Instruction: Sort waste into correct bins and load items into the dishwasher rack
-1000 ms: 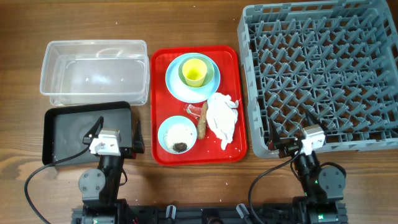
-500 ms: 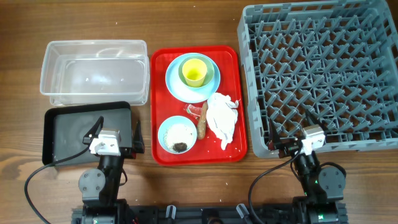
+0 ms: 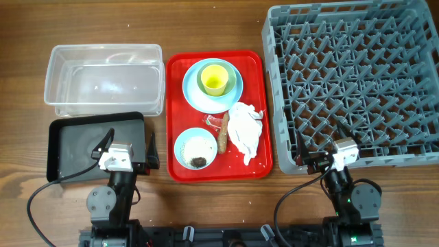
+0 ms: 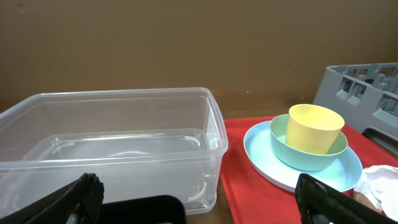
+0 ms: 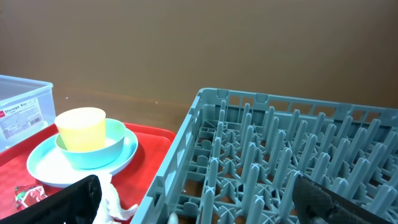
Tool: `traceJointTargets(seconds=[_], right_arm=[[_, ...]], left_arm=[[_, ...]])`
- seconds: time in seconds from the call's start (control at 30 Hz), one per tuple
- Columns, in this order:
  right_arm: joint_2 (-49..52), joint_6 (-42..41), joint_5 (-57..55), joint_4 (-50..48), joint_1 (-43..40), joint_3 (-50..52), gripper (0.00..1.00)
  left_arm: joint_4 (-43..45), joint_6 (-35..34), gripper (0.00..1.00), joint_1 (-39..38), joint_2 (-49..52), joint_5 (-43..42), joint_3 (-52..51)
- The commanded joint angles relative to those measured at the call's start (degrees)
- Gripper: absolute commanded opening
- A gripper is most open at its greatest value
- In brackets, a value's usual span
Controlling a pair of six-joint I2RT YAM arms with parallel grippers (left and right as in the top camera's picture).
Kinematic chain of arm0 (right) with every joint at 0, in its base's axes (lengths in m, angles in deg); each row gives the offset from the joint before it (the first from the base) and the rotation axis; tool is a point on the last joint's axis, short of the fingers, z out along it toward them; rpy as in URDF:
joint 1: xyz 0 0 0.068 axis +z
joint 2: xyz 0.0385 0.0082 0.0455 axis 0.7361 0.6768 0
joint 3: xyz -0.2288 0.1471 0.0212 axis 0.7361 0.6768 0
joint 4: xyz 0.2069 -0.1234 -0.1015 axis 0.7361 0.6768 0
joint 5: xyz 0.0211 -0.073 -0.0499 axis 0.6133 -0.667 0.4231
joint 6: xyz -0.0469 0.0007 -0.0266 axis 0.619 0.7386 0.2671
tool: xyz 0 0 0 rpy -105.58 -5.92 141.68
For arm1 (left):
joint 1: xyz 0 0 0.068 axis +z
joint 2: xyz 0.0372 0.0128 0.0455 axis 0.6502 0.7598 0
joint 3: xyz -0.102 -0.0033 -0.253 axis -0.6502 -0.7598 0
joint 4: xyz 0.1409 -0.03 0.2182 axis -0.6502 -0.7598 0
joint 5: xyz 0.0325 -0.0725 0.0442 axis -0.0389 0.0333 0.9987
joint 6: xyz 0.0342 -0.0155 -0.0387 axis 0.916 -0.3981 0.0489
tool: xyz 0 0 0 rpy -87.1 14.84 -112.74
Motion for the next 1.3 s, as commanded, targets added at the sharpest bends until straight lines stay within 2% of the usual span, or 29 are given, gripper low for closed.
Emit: traceJointTargets(seconds=[0.0,0.07,0.2,0.27,0.3,0.43,0.47,0.6,0.7,0.83,1.03,1.17,1.2,1.27], right_arm=[[0.04,-0.68,-0.07,-0.35,0.35,0.07,1.00],[0.04,-0.68,-0.07,-0.37,0.35,0.07,1.00],[0.04,-0.70,-0.07,-0.35,0.35,0.07,1.00],[0.04,-0.68,-0.07,-0.37,0.35,0.07,1.00],[0.04,-0.68,-0.07,-0.37,0.35,0.07,1.00],[0.04,-0.70,-0.07,-0.35,0.35,0.07,1.00],[0.04,-0.70,-0.07,-0.37,0.35,0.07,1.00],[0.04,-0.68,-0.07,-0.35,0.35,0.07,1.00],[0.04,-0.68,-0.07,-0.35,0.35,0.07,1.00],[0.04,-0.68,-0.07,-0.35,0.35,0.07,1.00],[0.04,-0.70,-0.07,-0.35,0.35,0.07,1.00],[0.04,-0.68,-0.07,-0.37,0.35,0.07,1.00],[0.04,-0.70,-0.07,-0.35,0.35,0.07,1.00],[0.04,-0.68,-0.07,-0.37,0.35,0.07,1.00]], left_arm=[[1.55,0.68,1.00,-0.26,-0.63,-0.13,-0.17],[4.00,0.68,1.00,-0.26,-0.63,-0.13,-0.17],[2.75,-0.15,1.00,-0.26,-0.63,-0.90,-0.17],[2.38,-2.73,1.00,-0.26,-0.63,-6.69,-0.17],[1.44,-4.76,1.00,-0.26,-0.63,-12.92,-0.17],[3.08,-4.76,1.00,-0.26,-0.63,-25.07,-0.17],[4.28,-6.34,1.00,-0.26,-0.63,-26.67,-0.17],[9.33,-21.66,1.00,-0.26,-0.63,-26.71,1.31],[9.31,-26.56,1.00,-0.26,-0.50,-26.67,5.05],[4.50,-28.76,1.00,-0.26,3.52,-26.60,15.78],[-12.09,-28.52,1.00,-0.26,22.36,-31.19,40.46],[-31.56,-28.52,1.00,-0.26,40.52,-45.00,62.18],[-33.22,-28.55,1.00,-0.26,44.98,-48.81,66.40],[-33.22,-29.18,1.00,-0.26,49.11,-50.86,68.54]])
